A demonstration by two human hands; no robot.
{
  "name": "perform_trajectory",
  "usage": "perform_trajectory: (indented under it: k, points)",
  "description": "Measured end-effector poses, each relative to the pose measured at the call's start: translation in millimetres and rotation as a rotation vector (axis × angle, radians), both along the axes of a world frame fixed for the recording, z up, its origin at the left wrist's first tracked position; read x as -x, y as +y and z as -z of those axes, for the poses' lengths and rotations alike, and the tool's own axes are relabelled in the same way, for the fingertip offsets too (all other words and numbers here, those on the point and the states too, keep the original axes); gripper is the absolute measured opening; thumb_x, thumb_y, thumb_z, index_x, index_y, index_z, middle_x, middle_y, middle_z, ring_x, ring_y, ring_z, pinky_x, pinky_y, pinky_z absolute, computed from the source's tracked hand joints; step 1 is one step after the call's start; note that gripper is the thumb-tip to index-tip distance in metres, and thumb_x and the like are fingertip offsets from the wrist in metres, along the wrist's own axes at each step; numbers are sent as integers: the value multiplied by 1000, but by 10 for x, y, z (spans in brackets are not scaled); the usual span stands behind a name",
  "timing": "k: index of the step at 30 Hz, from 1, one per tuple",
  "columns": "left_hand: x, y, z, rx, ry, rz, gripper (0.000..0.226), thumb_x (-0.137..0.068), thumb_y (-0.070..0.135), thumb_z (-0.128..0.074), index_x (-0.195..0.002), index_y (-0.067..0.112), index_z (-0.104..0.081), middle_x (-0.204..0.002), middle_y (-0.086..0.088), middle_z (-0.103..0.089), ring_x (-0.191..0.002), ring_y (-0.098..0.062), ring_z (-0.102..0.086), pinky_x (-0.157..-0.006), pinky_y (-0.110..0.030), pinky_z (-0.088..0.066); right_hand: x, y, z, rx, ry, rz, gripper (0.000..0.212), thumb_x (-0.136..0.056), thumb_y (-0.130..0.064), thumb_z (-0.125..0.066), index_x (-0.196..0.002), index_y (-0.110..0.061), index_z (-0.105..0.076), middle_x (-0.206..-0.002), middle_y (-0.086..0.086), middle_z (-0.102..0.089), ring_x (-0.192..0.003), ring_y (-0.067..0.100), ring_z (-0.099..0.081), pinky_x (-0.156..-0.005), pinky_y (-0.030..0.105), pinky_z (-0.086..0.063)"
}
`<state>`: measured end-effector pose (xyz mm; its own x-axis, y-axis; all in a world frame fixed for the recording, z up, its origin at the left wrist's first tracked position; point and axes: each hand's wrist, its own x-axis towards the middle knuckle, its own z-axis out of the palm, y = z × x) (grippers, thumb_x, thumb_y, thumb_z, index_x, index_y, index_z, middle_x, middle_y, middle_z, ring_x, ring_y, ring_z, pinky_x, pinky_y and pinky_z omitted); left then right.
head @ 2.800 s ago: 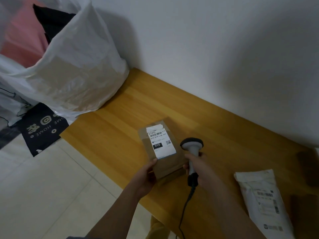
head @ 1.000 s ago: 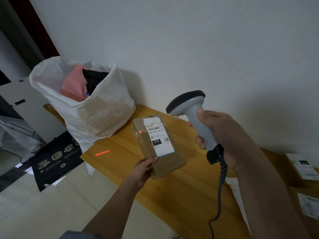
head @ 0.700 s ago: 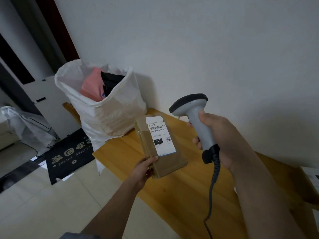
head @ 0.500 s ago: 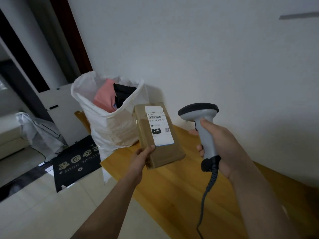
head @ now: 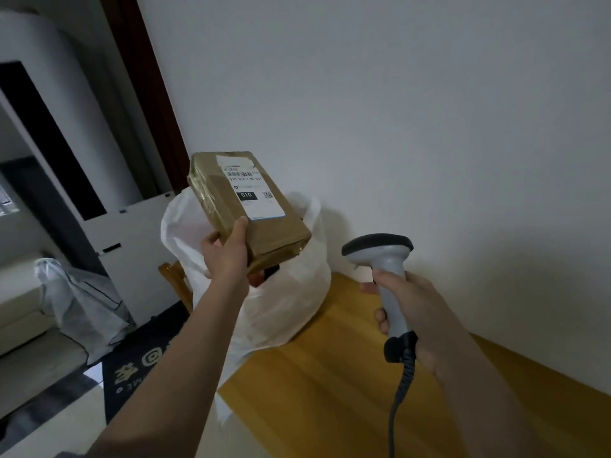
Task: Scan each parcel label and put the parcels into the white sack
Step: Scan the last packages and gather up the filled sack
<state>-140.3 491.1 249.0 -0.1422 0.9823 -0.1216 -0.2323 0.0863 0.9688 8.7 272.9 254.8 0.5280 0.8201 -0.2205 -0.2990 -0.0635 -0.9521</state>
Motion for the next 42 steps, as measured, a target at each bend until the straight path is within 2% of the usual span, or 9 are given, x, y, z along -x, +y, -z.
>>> perform_trajectory:
  k: [4, 8, 10, 12, 16, 21, 30, 34, 42]
  points:
    - [107, 857, -84, 35, 152, 20, 78, -69, 58, -71, -134, 21, -48, -131, -6, -55, -123, -30, -51, -99, -42, -47, 99, 645, -13, 8, 39, 37, 21, -93, -25, -64, -107, -9, -62, -98, 10, -71, -45, 14, -49, -42, 25, -42]
    - [108, 1427, 44, -425, 945, -68, 48, -94, 34, -54, -141, 28, -47, -157, -6, -26, -144, -29, -22, -116, -49, -20, 140, 1080, 34, 29, 44, 82, 22, -93, -26, -65, -107, -9, -63, -95, 8, -72, -48, 15, -49, -43, 25, -42]
    - [62, 1644, 238, -554, 1217, 280, 41, -97, 35, -51, -137, 26, -54, -159, -1, -26, -145, -23, -23, -119, -47, -15, 138, 1218, 67, 45, 53, 112, 21, -93, -25, -64, -106, -9, -63, -94, 9, -70, -48, 15, -49, -43, 24, -42]
    - [-8, 1824, 470, -472, 1466, 655, 52, -98, 47, -46, -143, 22, -46, -160, 0, -23, -146, -23, -21, -119, -51, -14, 128, 1325, 81, 67, 58, 148, 18, -93, -24, -64, -104, -10, -62, -94, 10, -69, -46, 14, -48, -42, 23, -42]
    - [-165, 2015, 690, -331, 1746, 840, 65, -97, 57, -38, -148, 18, -34, -160, -1, -20, -148, -24, -9, -116, -58, -12, 62, 1459, 87, 130, 4, 213, 16, -94, -26, -62, -102, -12, -62, -95, 9, -71, -46, 14, -48, -45, 27, -43]
    - [-385, 1975, 577, -233, 1746, 820, 66, -97, 60, -34, -144, 14, -42, -157, -6, -25, -147, -30, -12, -115, -60, -12, -24, 1424, 102, 126, 4, 236, 20, -94, -26, -63, -108, -12, -61, -96, 7, -72, -49, 14, -50, -45, 26, -45]
    - [-992, 1256, 119, -571, 1490, 709, 56, -101, 45, -38, -144, 10, -41, -161, -7, -20, -147, -27, -20, -119, -54, -11, -304, 978, 123, 91, 39, 305, 16, -94, -24, -62, -105, -13, -60, -104, 12, -70, -50, 13, -50, -46, 26, -44]
    - [-1349, 738, 49, -676, 1403, 781, 60, -102, 44, -40, -151, 10, -29, -164, -4, -8, -151, -20, -7, -120, -51, -8, -486, 543, 125, 67, 63, 352, 12, -94, -22, -61, -103, -14, -59, -104, 11, -70, -50, 13, -50, -48, 26, -44]
    - [-2156, -739, 275, -822, 1290, 975, 58, -101, 40, -45, -150, 13, -31, -164, -1, -12, -151, -15, -9, -122, -47, -7, -980, -816, 278, 56, 81, 499, 14, -95, -23, -60, -106, -14, -59, -105, 11, -69, -51, 12, -51, -49, 27, -44]
